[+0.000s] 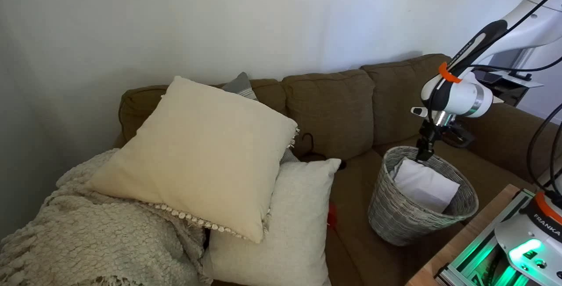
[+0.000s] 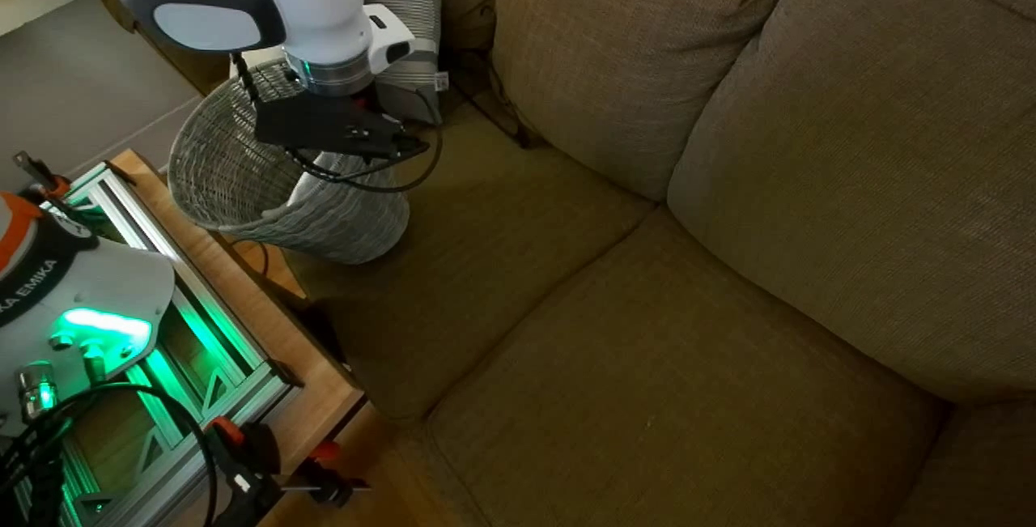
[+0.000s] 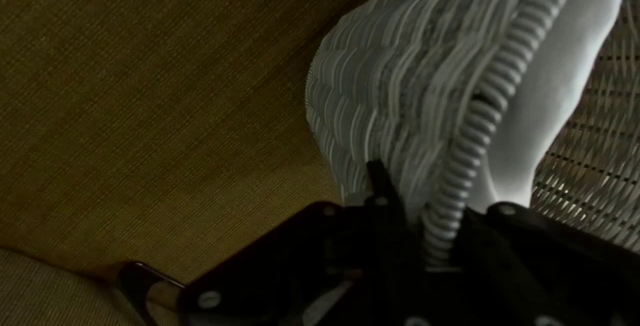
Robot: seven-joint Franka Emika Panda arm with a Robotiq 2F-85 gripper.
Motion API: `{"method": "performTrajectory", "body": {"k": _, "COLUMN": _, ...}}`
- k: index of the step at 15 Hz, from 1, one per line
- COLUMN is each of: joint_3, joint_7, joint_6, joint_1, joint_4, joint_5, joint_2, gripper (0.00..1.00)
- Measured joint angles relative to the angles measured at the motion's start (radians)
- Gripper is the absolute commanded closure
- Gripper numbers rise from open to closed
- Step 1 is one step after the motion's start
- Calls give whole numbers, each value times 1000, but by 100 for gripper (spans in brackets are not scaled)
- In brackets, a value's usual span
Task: Pick up the basket and move it to the right corner of the right sofa seat
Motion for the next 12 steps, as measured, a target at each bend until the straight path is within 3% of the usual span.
{"method": "performTrajectory", "body": {"k": 2, "joint_3": -31, "joint_7": -2, "joint_6": 3, "joint_1": 36, "joint_4": -1, "joint_5": 17, "joint_2": -1, "gripper": 98}}
{"method": "performTrajectory", "body": {"k": 5, "joint_3": -88, "joint_7": -37, "joint_6": -19, "joint_1": 40, "joint_4": 32, "joint_5": 148, "joint_2": -10, "gripper": 98}}
{"method": "performTrajectory", "body": {"k": 12, "joint_3": -483, "joint_7": -73, "joint_6": -171, "joint_1": -18, "joint_4": 76, "joint_5": 172, "joint_2": -126, "gripper": 98}}
